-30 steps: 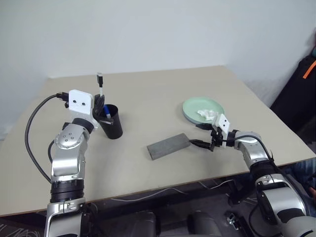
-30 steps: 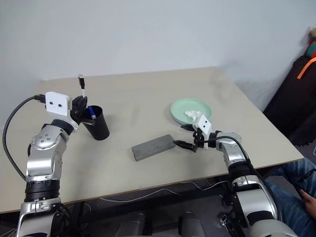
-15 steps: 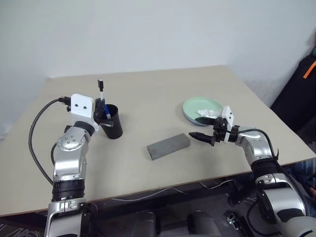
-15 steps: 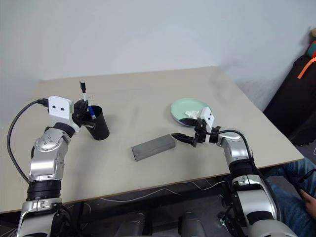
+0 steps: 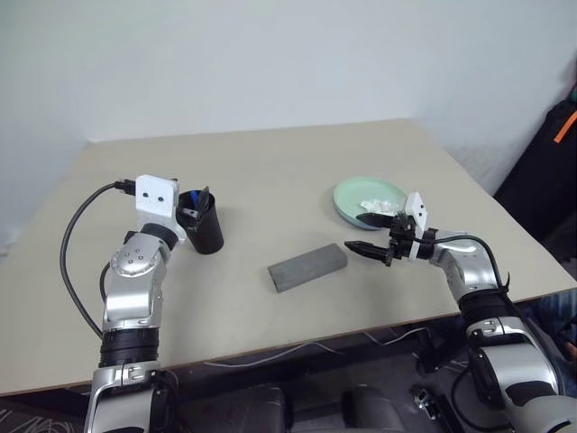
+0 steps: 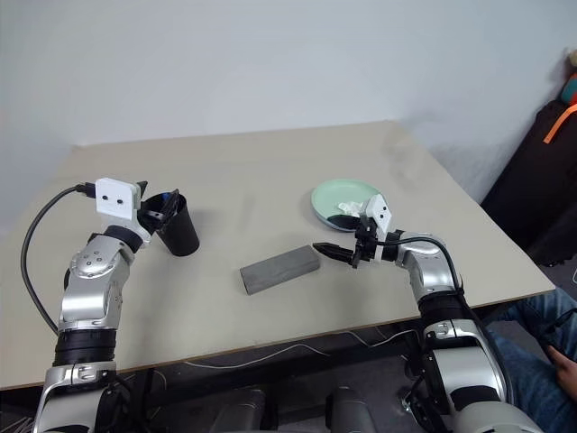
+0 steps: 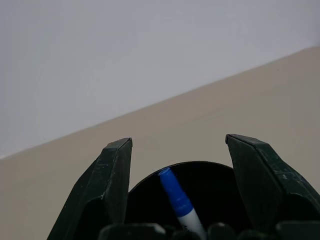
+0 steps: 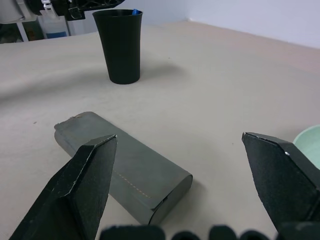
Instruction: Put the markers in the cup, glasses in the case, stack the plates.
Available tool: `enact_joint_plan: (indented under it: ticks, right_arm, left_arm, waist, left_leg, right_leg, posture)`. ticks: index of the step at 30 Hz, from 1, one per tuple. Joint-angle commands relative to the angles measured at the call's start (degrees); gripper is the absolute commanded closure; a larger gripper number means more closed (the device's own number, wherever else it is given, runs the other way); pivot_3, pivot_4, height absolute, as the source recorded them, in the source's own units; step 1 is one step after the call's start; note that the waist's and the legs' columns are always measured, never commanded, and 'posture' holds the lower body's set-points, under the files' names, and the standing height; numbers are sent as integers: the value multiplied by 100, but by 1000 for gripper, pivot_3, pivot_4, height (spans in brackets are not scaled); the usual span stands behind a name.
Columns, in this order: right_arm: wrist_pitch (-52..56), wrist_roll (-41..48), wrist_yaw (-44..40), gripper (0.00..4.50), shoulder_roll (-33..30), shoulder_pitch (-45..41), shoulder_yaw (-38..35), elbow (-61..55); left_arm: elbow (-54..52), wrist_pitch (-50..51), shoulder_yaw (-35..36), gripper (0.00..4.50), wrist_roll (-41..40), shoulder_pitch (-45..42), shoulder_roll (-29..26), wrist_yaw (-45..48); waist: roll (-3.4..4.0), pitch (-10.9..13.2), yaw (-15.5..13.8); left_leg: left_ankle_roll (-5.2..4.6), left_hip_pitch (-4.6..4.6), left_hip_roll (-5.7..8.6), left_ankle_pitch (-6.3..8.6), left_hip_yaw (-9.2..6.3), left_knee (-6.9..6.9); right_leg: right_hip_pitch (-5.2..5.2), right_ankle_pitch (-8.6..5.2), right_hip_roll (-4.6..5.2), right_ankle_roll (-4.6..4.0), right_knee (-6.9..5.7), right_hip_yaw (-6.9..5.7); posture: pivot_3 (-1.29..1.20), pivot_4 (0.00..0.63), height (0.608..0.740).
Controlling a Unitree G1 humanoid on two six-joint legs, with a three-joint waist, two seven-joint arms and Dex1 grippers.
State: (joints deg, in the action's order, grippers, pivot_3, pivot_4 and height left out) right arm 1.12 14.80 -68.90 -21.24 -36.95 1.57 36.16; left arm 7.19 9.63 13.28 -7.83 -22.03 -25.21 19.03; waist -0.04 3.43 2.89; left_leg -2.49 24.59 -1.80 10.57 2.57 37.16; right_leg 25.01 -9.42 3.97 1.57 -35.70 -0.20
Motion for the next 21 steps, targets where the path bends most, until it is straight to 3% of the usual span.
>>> enact_joint_plan:
  ticks: [1, 6, 8, 13, 21]
  right_arm:
    - [163, 267, 2, 157, 4, -33, -175, -375]
    - [387, 354, 11, 157, -31, 23, -194, -589]
    - [588, 457, -20, 157, -120, 68, -250, -768]
    - [939, 635, -20, 157, -303, 177, -353, -1149]
    - [1180, 710, -3, 157, -606, 176, -442, -1508]
  left_arm:
    - [-593, 200, 25, 1328, -390, -289, -22, 226]
    - [-1135, 787, 92, 1328, -1013, -286, -57, 582]
    - [-1639, 1333, 116, 1328, -1636, -92, -215, 1067]
    - [-2297, 1890, -37, 1328, -2062, 500, -593, 1651]
    - [-2106, 1357, -835, 1328, -939, 1306, -996, 1702]
  waist:
    - [0, 0, -5]
    - [0, 0, 1]
    - [-1, 0, 4]
    - [1, 0, 13]
    - [1, 2, -10]
  left_leg:
    - [0, 1, 0, 0, 1, 0]
    - [0, 2, 0, 0, 1, -1]
    - [0, 3, 0, 0, 1, -2]
    - [0, 4, 0, 0, 8, -4]
    - [1, 4, -8, 1, 6, -17]
  right_leg:
    - [1, 0, 1, 0, 0, 0]
    - [1, 0, 1, 0, 2, 0]
    - [3, 0, -1, 0, 2, 0]
    - [11, -1, 0, -1, 3, 10]
    - [29, 1, 5, -4, 4, -3]
  posture:
    - [0, 0, 738]
    - [0, 0, 738]
    - [0, 0, 738]
    - [0, 0, 738]
    - [0, 0, 738]
